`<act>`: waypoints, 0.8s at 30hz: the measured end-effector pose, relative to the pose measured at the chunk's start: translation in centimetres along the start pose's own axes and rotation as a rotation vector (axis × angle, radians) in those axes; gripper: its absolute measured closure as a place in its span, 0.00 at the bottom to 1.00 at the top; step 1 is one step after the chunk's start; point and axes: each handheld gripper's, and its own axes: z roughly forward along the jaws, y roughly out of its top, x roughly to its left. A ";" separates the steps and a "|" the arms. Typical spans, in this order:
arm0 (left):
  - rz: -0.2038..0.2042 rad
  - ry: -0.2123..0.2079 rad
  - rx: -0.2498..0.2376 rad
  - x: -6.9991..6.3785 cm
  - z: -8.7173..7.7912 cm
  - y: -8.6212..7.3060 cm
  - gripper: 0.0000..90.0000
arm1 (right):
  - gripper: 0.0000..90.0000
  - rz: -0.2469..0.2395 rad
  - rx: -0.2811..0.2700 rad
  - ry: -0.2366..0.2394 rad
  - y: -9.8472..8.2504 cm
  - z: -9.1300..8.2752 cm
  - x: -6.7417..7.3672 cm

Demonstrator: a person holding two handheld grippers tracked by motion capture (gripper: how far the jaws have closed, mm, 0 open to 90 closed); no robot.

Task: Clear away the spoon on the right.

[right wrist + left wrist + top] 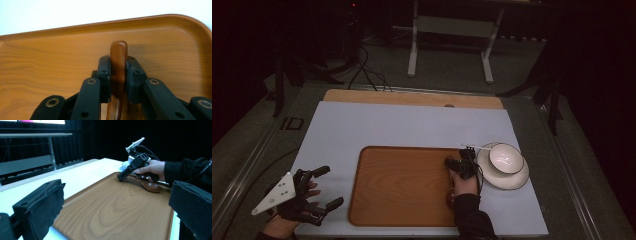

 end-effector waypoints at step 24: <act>0.000 0.001 0.002 0.0 0.0 0.0 0.00 | 0.54 -0.105 0.008 -0.079 0.5 -1.5 0.4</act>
